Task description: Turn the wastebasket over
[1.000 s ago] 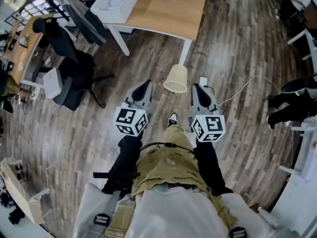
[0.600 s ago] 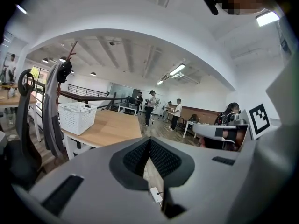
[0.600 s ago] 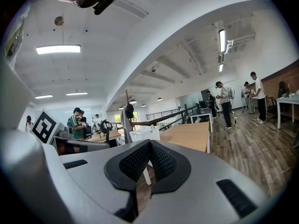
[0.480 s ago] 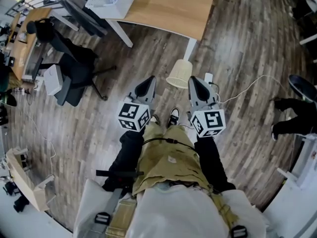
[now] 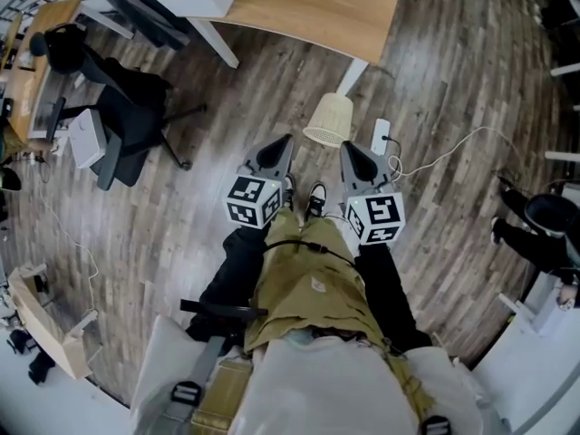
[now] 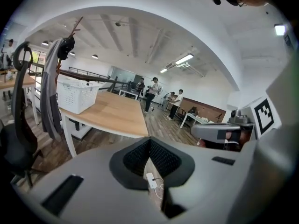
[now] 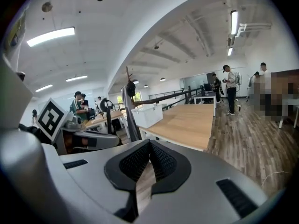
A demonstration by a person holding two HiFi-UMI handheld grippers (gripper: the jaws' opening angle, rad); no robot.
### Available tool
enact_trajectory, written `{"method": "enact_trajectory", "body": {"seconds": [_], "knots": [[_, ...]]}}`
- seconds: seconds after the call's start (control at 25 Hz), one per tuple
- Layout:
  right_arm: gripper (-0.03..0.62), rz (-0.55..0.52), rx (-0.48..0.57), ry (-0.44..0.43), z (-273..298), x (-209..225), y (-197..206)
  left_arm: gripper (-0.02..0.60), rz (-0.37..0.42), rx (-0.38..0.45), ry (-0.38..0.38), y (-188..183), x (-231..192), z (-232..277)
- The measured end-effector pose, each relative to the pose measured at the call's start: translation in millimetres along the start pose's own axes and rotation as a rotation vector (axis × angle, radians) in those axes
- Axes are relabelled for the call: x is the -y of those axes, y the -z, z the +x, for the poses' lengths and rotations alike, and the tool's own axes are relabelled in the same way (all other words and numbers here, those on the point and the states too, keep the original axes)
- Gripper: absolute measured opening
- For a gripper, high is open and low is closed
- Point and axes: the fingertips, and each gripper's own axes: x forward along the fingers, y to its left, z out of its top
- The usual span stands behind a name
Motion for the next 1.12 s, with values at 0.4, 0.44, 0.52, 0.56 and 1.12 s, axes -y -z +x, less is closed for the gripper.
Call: {"method": "enact_trajectory", "body": {"seconds": [0.4, 0.44, 0.52, 0.56, 1.12], "knots": [[0.020, 0.141, -0.310, -0.038, 42.1, 11.2, 160.8, 0.002, -0.173, -0.296, -0.026, 150.5, -33.9, 20.2], [0.020, 0.164, -0.335, -0.041, 51.3, 14.3, 178.7, 0.002, -0.189, -0.325, -0.032, 166.4, -39.6, 22.0], [0.020, 0.195, -0.385, -0.039, 67.4, 23.1, 217.0, 0.002, -0.224, -0.387, -0.043, 201.0, -48.4, 26.2], [0.020, 0.206, -0.412, -0.036, 73.2, 27.5, 237.0, 0.002, -0.240, -0.420, -0.048, 219.0, -51.6, 27.6], [0.020, 0.223, -0.657, -0.096, 123.8, 56.7, 430.9, 0.002, -0.264, -0.675, -0.035, 368.4, -103.6, 26.4]]}}
